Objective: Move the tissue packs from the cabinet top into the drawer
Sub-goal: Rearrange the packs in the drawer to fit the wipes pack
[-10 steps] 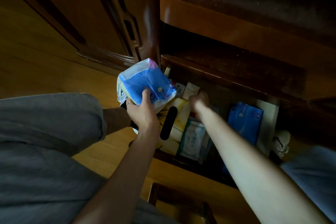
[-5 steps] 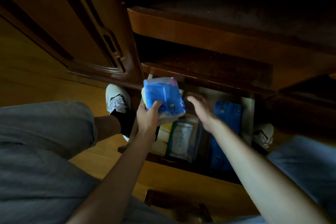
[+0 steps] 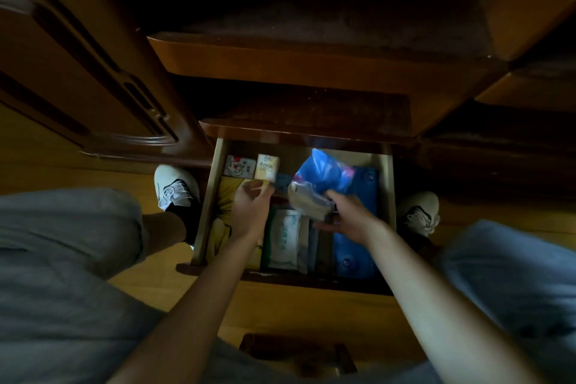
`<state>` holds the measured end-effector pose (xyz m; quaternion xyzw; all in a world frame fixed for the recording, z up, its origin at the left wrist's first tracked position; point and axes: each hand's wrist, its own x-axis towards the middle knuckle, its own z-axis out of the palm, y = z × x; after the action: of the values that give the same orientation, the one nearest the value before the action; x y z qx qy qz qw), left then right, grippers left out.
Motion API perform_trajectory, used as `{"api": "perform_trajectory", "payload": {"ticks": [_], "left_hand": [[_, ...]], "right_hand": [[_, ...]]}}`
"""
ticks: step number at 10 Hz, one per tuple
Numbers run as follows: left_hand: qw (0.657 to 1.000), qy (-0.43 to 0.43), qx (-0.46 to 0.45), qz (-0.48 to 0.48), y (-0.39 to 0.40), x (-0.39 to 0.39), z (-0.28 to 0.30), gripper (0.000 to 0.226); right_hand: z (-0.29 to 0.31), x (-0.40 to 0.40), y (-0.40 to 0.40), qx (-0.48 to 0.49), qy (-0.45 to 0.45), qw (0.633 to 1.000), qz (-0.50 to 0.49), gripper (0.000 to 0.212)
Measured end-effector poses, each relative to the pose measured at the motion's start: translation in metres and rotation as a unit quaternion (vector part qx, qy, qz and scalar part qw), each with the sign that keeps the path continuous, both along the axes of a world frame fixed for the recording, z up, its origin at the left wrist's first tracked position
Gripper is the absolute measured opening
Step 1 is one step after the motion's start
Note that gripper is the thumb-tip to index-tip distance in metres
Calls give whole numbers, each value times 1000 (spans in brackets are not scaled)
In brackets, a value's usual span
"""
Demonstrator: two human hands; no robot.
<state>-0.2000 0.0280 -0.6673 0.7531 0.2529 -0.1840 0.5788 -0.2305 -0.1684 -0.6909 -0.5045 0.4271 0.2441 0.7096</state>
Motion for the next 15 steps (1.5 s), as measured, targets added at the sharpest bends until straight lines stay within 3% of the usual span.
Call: {"api": "perform_trajectory", "payload": {"ticks": [2,4,5,7,10,12,13,14,15], "left_hand": [[999,-52,13,3,24,2,5,22],[999,-42,22,22,42,-2,-1,20],[998,-54,6,16,37,2,-1,21],[999,-50,-4,-3,29,8,-4,18],[999,-43,-29,5,24,17,-6,21],[999,-34,-28,1,22,17,-3,22],[998,-48,-31,9,22,16,-2,21],[998,-48,-27,15,24,15,-5,20],[994,-87,68,-23,27,13,-7,19]], "right_hand": [[-1,41,13,5,-2,996,-92,14],[-15,85,44,-66,-2,971,-230,37],[-26,93,48,-32,-7,976,-217,46],[-34,102,71,-85,9,991,-105,46],[-41,117,77,-109,126,978,-127,54],[-58,104,61,-97,74,992,-41,46],[-51,96,55,-168,47,983,52,50],[-46,82,40,-481,6,857,187,40],[-46,72,25,-655,-100,681,310,34]]}}
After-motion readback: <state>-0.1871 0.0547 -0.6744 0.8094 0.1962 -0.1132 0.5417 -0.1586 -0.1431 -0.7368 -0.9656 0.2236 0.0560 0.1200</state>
